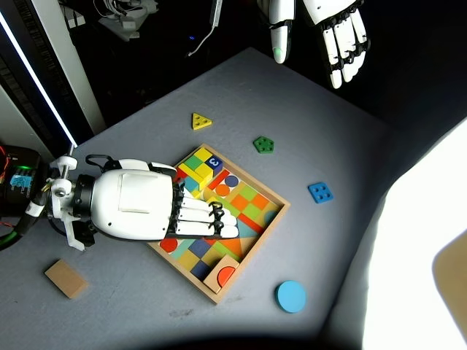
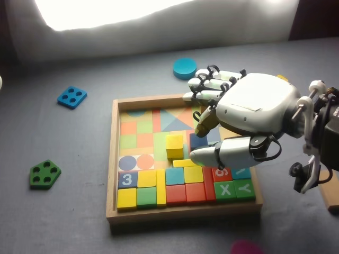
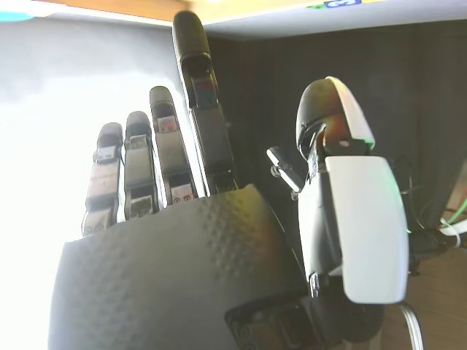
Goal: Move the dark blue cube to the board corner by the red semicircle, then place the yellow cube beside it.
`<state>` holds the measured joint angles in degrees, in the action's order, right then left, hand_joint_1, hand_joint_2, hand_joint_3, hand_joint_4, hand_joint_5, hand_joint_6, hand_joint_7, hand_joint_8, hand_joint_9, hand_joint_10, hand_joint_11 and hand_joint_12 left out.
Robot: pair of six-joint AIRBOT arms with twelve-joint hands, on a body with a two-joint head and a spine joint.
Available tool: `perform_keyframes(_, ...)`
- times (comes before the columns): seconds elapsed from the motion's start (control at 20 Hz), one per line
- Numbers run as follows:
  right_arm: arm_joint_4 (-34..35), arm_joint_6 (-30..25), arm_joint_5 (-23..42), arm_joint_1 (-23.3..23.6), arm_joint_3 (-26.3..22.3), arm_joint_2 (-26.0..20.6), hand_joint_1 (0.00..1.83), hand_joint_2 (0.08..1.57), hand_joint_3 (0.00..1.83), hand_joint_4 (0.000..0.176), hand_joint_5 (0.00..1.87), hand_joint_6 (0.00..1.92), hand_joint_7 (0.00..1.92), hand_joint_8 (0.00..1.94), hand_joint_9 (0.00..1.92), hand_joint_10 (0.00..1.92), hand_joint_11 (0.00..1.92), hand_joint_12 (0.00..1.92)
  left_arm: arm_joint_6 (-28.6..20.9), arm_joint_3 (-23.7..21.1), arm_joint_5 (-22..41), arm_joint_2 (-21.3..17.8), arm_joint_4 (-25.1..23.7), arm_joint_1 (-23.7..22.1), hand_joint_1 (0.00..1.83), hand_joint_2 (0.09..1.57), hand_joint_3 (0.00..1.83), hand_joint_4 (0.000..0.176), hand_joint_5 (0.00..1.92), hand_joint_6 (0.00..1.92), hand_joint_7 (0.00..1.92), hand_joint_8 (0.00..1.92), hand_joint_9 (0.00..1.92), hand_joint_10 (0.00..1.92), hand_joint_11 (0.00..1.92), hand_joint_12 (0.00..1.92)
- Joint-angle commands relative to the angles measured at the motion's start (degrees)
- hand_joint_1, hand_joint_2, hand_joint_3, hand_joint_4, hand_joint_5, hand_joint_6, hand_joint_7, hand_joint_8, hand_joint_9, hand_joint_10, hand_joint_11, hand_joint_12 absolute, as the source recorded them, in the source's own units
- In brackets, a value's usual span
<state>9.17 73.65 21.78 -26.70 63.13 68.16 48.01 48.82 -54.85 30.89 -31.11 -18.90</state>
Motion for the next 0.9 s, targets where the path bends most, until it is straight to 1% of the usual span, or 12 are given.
perform_keyframes(0.0,-0.4,0.1,6.7,-0.2,0.3,0.0,0.01,1.2,0.0,0.0,0.83,0.03,0.23,0.0,0.04,0.0,0.0,0.0,0.2,0.1,4.1,-0.2,-2.5,-0.7,0.0,1.24,0.0,0.021,0.13,0.0,0.14,0.01,0.16,0.01,0.0,0.53)
perform_keyframes(0.05,-0.4,0.2,6.7,-0.6,0.3,0.2,0.0,1.2,0.0,0.0,0.83,0.03,0.21,0.0,0.03,0.0,0.0,0.0,0.2,0.1,4.1,-0.2,-2.5,-0.7,0.0,1.23,0.0,0.021,0.13,0.0,0.13,0.0,0.15,0.0,0.0,0.5)
perform_keyframes(0.15,-0.4,0.8,6.7,-1.0,0.3,0.5,0.01,1.2,0.0,0.0,0.83,0.03,0.22,0.01,0.03,0.0,0.0,0.0,0.2,0.0,4.1,-0.2,-2.5,-0.7,0.0,1.23,0.0,0.019,0.13,0.0,0.14,0.0,0.15,0.0,0.0,0.51)
perform_keyframes(0.2,-0.4,1.0,6.7,-1.2,0.4,0.6,0.0,1.2,0.0,0.0,0.84,0.03,0.22,0.01,0.02,0.0,0.0,0.0,0.1,0.0,4.1,-0.2,-2.5,-0.7,0.0,1.23,0.0,0.018,0.13,0.0,0.13,0.0,0.14,0.0,0.0,0.49)
perform_keyframes(0.3,-0.4,2.1,6.8,-1.8,0.4,1.0,0.0,1.2,0.0,0.0,0.84,0.03,0.23,0.01,0.04,0.01,0.0,0.0,0.1,-0.1,4.1,-0.1,-2.5,-0.7,0.0,1.24,0.0,0.021,0.11,0.0,0.12,0.0,0.13,0.0,0.0,0.5)
perform_keyframes(0.35,-0.4,2.5,6.8,-2.0,0.4,1.0,0.0,1.19,0.0,0.0,0.85,0.04,0.24,0.01,0.06,0.02,0.0,0.0,0.1,-0.1,4.1,-0.1,-2.5,-0.7,0.0,1.23,0.0,0.022,0.12,0.0,0.12,0.0,0.13,0.0,0.0,0.54)
perform_keyframes(0.4,-0.4,2.6,6.8,-2.2,0.5,1.0,0.0,1.2,0.0,0.0,0.86,0.04,0.24,0.01,0.05,0.01,0.0,0.0,0.1,-0.1,4.1,-0.1,-2.5,-0.7,0.0,1.23,0.0,0.02,0.12,0.0,0.12,0.0,0.14,0.0,0.0,0.54)
perform_keyframes(0.55,-0.3,2.5,6.8,-2.2,0.8,1.0,0.01,1.2,0.0,0.0,0.87,0.04,0.26,0.02,0.06,0.02,0.0,0.0,0.1,0.0,4.1,-0.1,-2.5,-0.8,0.0,1.23,0.0,0.023,0.1,0.0,0.11,0.0,0.13,0.0,0.0,0.57)
perform_keyframes(0.7,-0.2,1.9,6.4,-2.3,2.0,1.0,0.04,1.2,0.0,0.0,0.87,0.04,0.25,0.01,0.05,0.01,0.0,0.0,0.1,0.0,4.1,-0.1,-2.5,-0.8,0.0,1.23,0.0,0.014,0.11,0.01,0.11,0.0,0.13,0.0,0.0,0.53)
perform_keyframes(0.85,-0.2,1.8,6.4,-2.6,3.2,1.0,0.05,1.2,0.0,0.0,0.87,0.04,0.26,0.01,0.05,0.01,0.0,0.0,0.1,0.0,4.1,-0.1,-2.5,-0.9,0.0,1.23,0.0,0.014,0.11,0.0,0.12,0.0,0.13,0.0,0.0,0.56)
